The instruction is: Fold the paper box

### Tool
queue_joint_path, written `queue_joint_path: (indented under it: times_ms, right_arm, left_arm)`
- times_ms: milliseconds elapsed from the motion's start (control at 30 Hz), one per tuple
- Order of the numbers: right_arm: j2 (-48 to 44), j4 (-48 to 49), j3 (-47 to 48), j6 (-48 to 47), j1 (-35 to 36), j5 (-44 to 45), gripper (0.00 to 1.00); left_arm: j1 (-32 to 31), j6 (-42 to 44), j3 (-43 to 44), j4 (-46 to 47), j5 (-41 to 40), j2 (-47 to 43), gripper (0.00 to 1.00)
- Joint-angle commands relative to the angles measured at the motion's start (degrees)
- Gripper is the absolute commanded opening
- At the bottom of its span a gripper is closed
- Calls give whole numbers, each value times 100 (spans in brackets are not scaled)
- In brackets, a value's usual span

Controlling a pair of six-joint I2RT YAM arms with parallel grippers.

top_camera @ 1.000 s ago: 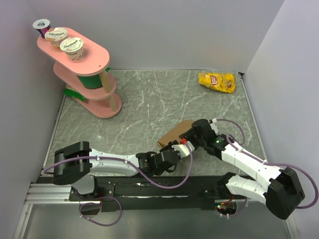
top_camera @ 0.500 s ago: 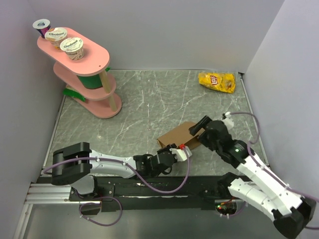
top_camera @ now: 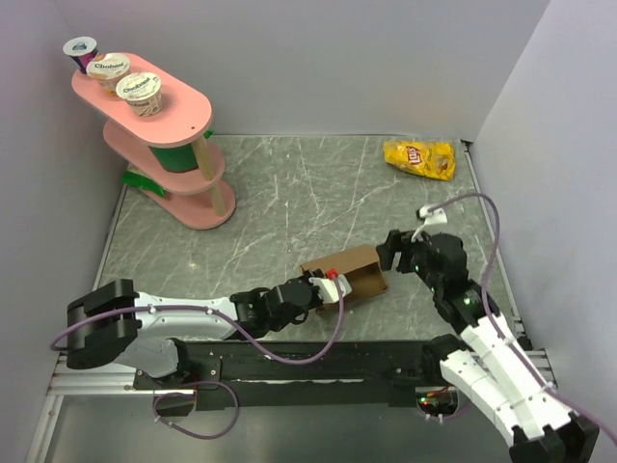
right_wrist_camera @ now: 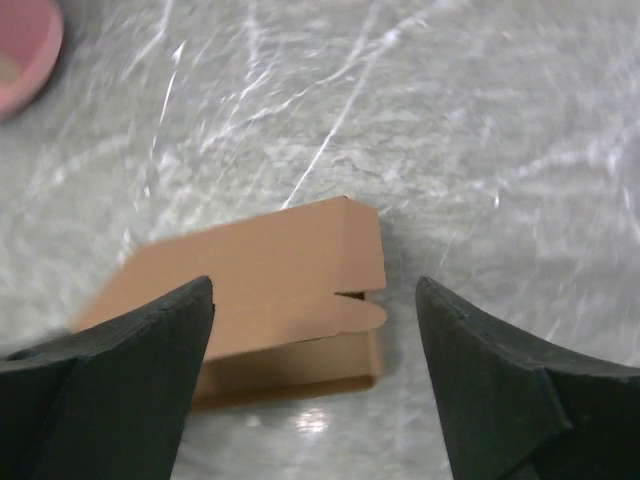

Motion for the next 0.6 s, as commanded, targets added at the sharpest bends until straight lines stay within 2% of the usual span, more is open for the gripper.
queue_joint_path:
  times_ms: [0, 67, 200, 367, 533, 567]
  right_arm:
    - [-858, 1244, -654, -1536, -10, -1054, 76]
    - [-1272, 1675, -987, -1722, -1, -1188, 72]
    - [-1668, 1519, -998, -1889, 34, -847, 69]
    - [-1203, 483, -480, -2206, 218, -5, 64]
    - [-1202, -203, -225, -2565, 421, 288, 63]
    - [-1255, -579, -102, -2653, 412, 314, 63]
  left_arm:
    - [103, 94, 85, -519, 298, -85, 1]
    - [111, 42, 146, -703, 299, -24, 1]
    - [112, -28, 85, -766, 281, -67, 1]
    - [129, -81, 41, -783, 378, -76, 1]
    - [235, -90, 41, -950, 263, -119, 1]
    - [252, -90, 23, -950, 272, -155, 1]
